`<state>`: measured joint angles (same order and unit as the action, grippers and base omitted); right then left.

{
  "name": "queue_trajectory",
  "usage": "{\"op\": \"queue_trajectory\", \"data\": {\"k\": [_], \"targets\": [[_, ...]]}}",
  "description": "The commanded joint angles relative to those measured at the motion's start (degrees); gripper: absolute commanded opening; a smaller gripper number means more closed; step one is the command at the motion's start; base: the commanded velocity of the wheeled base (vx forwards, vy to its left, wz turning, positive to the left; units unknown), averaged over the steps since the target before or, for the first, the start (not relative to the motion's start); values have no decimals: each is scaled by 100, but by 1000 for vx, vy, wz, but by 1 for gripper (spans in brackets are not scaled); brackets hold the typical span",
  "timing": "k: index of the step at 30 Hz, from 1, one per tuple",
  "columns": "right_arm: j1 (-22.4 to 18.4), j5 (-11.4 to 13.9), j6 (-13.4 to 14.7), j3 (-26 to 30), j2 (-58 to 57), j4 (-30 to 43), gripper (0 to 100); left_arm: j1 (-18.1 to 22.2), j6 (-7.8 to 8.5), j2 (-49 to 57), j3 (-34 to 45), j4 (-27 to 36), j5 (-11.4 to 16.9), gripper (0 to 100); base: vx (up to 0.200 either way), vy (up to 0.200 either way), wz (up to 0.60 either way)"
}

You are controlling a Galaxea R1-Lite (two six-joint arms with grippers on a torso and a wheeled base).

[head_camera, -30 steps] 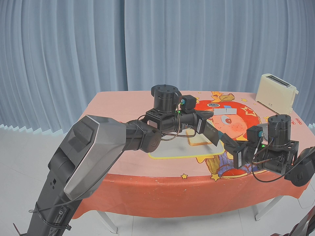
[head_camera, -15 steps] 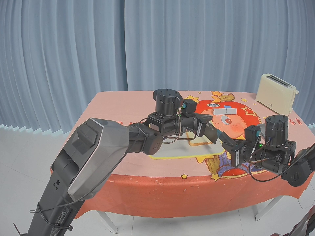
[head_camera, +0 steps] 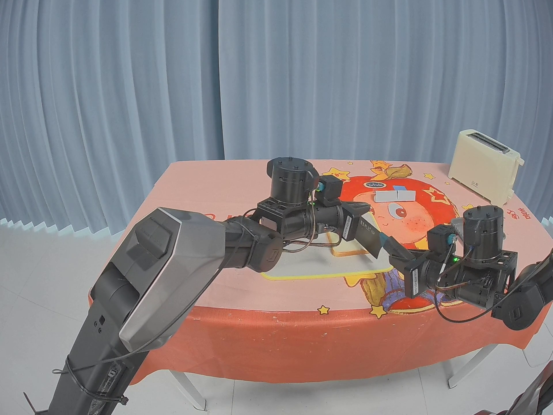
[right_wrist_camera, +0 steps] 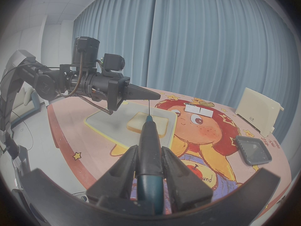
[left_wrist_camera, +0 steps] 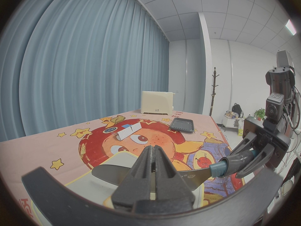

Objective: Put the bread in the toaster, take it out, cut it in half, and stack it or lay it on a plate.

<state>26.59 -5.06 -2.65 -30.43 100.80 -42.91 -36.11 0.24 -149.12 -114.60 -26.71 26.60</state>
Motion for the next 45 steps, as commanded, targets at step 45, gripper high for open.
{"op": "queue_trajectory", "data": {"k": [45], "targets": [[-57,-21,1,107,106,64,0,-1,-7,-258,1,78,-6,0,0,0,0]]}}
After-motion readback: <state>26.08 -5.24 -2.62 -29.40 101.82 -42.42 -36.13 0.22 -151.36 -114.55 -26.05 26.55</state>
